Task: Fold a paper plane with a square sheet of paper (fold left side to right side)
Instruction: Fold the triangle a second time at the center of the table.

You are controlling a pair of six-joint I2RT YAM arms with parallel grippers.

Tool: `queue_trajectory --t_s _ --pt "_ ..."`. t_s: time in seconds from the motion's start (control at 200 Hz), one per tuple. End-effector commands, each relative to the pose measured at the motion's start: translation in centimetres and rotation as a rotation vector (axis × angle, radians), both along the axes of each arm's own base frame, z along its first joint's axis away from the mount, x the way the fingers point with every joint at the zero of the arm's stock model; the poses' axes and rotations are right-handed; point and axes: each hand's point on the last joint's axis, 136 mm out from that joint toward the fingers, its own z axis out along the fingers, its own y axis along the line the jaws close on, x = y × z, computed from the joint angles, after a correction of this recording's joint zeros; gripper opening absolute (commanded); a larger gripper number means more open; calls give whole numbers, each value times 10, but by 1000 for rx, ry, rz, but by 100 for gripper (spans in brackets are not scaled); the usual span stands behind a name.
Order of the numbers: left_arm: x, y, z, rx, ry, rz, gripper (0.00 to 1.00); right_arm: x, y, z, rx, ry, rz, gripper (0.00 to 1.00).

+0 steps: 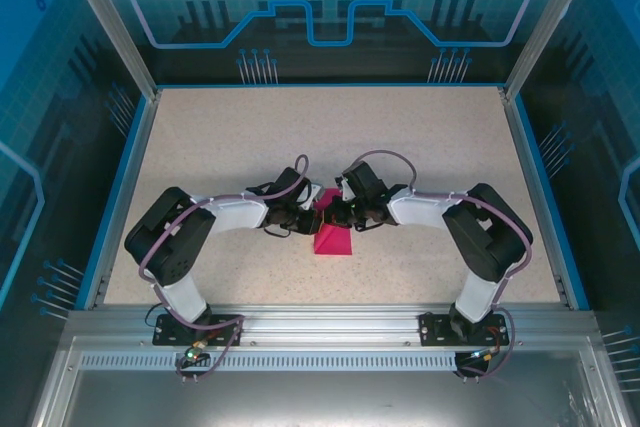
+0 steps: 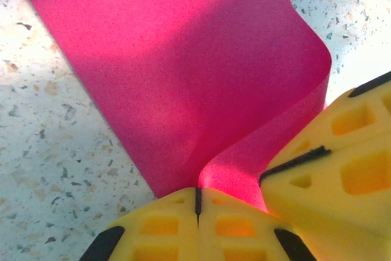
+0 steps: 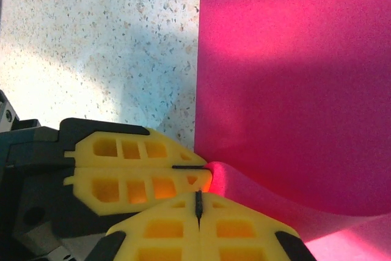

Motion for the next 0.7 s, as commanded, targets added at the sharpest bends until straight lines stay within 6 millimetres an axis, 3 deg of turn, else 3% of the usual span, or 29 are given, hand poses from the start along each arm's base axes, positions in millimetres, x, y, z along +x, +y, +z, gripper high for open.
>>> queue_trajectory --t_s 0.0,0.695 --pt "-11 6 -17 55 51 -24 1 1 5 -2 -3 15 8 0" --pt "-12 3 -18 60 62 -34 5 -14 -26 -28 -173 54 22 0"
